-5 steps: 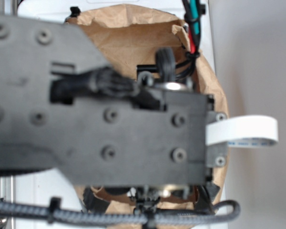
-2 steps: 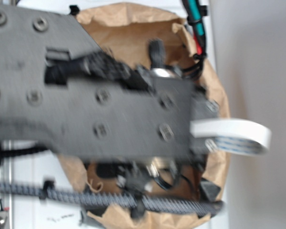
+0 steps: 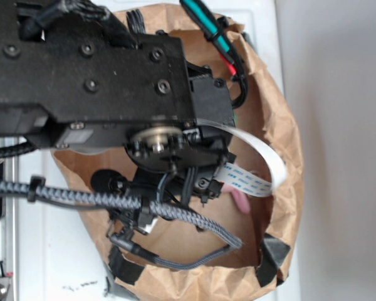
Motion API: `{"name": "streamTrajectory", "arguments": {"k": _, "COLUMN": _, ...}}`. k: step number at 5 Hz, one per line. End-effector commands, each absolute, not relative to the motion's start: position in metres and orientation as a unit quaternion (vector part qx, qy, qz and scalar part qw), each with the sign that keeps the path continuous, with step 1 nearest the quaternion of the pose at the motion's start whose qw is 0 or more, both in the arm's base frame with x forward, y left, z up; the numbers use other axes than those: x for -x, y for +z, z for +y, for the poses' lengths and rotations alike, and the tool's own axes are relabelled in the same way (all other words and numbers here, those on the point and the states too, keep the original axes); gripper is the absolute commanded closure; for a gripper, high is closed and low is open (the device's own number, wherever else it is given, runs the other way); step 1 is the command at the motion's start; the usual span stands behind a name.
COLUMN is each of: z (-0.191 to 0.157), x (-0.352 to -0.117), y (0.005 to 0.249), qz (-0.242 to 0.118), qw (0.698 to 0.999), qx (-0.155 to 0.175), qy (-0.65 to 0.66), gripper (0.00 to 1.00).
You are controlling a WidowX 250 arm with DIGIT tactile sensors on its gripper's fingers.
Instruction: Grab the pink bunny.
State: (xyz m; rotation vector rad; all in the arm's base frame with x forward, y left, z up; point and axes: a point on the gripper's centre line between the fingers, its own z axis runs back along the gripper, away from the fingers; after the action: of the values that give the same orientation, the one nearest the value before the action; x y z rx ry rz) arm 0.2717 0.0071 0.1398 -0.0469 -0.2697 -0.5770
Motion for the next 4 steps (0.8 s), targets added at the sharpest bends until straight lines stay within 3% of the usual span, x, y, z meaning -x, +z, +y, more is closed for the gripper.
{"name": "streamTrajectory", "arguments": {"k": 1, "z": 0.007, "x": -0.304, "y": 0.142, "qz": -0.152, "qw": 0.940, "qx": -0.006, "qy": -0.304, "gripper": 0.00}}
{"name": "streamTrajectory", "arguments": {"k": 4, "z": -0.004, "x": -0.325, "y": 0.114, "qz": -0.138, "qw": 0.939, "qx": -0.054, "qy": -0.309, "gripper": 0.00}}
